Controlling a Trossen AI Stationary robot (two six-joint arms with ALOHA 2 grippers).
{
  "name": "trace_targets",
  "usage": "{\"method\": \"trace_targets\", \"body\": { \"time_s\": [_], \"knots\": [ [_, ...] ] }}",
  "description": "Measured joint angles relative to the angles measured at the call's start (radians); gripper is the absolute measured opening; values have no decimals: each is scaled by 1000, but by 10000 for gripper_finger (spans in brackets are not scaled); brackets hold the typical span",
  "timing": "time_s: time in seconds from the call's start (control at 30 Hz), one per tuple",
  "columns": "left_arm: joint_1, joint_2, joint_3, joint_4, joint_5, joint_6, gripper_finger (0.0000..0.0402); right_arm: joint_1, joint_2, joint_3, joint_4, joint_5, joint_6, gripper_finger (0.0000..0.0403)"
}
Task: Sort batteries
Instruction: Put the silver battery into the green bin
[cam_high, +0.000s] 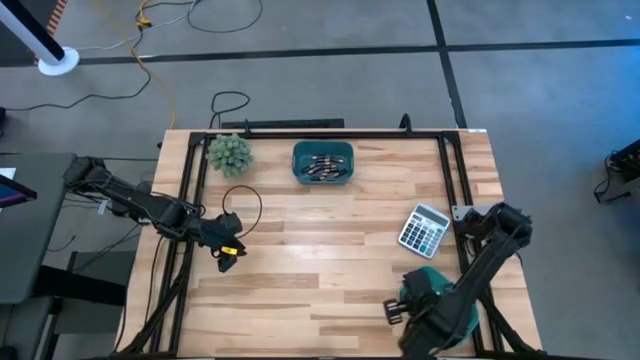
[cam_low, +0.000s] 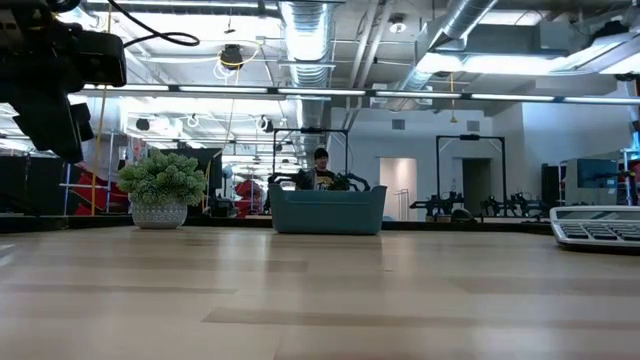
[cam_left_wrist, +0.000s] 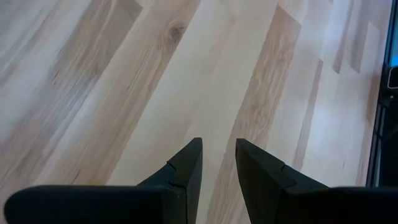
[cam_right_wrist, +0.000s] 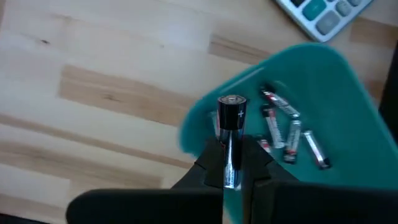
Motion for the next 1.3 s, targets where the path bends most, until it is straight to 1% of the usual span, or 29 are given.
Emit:
{"method": "trace_targets", "body": {
  "time_s": [0.07,0.2,0.43,0.57,0.7,0.8,0.9,1.07,1.3],
  "knots": [
    [0,0,0,0,-2,0,93,22,-42,-61,21,0,0,15],
    [0,0,0,0,-1,0,93,58,-142,-219,129,-1,-1,15],
    [0,0,0,32,-16,0,93,102,-304,-555,463,-33,-2,15],
    [0,0,0,39,-66,0,93,112,-358,-697,629,-80,0,15],
    [0,0,0,40,-102,0,93,112,-374,-798,749,-132,-13,15],
    [0,0,0,39,-105,0,93,112,-378,-836,807,-153,-21,15],
    [0,0,0,39,-105,0,93,118,-375,-839,810,-153,-37,17],
    [0,0,0,39,-104,0,93,119,-373,-830,800,-154,-86,43],
    [0,0,0,43,-104,0,93,121,-370,-761,648,-161,-99,81]
  ]
}}
